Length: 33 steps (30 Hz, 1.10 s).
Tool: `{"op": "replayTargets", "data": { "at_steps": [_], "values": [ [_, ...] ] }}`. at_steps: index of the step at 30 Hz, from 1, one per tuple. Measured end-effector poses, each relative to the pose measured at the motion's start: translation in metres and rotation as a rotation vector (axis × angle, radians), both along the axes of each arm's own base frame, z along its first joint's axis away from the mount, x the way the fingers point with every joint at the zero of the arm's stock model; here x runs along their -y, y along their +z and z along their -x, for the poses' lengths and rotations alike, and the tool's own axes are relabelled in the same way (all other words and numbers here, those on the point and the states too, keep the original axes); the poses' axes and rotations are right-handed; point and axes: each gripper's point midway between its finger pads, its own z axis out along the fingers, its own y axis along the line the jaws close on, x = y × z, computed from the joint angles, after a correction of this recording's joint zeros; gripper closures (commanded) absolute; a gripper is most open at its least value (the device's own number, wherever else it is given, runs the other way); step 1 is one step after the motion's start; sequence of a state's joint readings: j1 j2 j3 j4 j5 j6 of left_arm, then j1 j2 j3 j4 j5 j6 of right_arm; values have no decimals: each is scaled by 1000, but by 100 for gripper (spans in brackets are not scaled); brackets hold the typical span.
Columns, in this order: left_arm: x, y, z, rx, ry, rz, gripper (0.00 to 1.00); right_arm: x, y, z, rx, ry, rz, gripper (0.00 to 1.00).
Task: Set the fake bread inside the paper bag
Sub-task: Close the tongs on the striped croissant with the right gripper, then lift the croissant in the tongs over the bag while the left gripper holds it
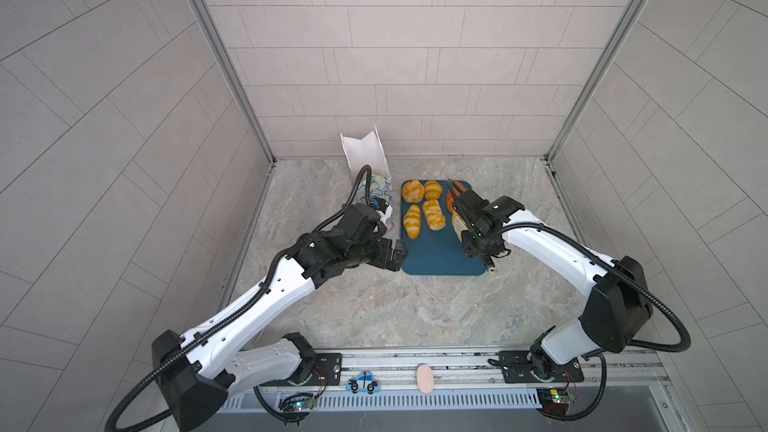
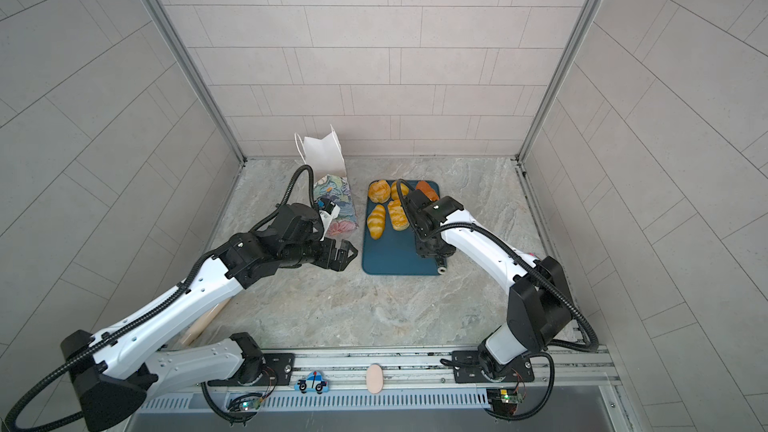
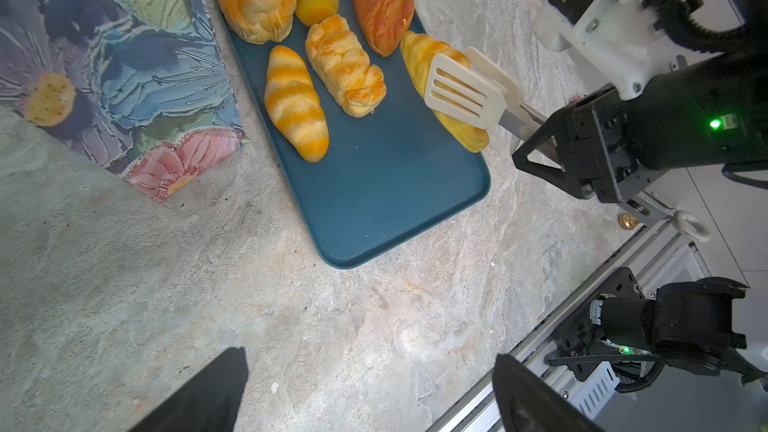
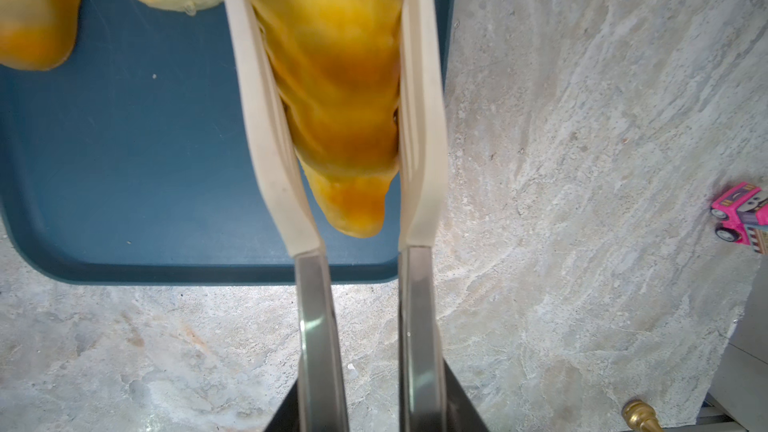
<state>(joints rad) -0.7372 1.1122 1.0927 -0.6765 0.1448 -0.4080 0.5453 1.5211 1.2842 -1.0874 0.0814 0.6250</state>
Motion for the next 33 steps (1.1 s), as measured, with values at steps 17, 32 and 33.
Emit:
{"op": "replayTargets", "data": {
  "at_steps": [17, 32, 33],
  "values": [
    [-40, 25, -11, 12, 92, 41, 0, -55, 64, -9, 163, 69, -148, 62],
    [-71, 44, -15, 9, 155, 88, 0, -114, 124, -15, 310, 169, -337, 62],
    [-73, 46, -16, 11, 159, 90, 0, -117, 126, -15, 317, 174, -344, 62]
  ]
}}
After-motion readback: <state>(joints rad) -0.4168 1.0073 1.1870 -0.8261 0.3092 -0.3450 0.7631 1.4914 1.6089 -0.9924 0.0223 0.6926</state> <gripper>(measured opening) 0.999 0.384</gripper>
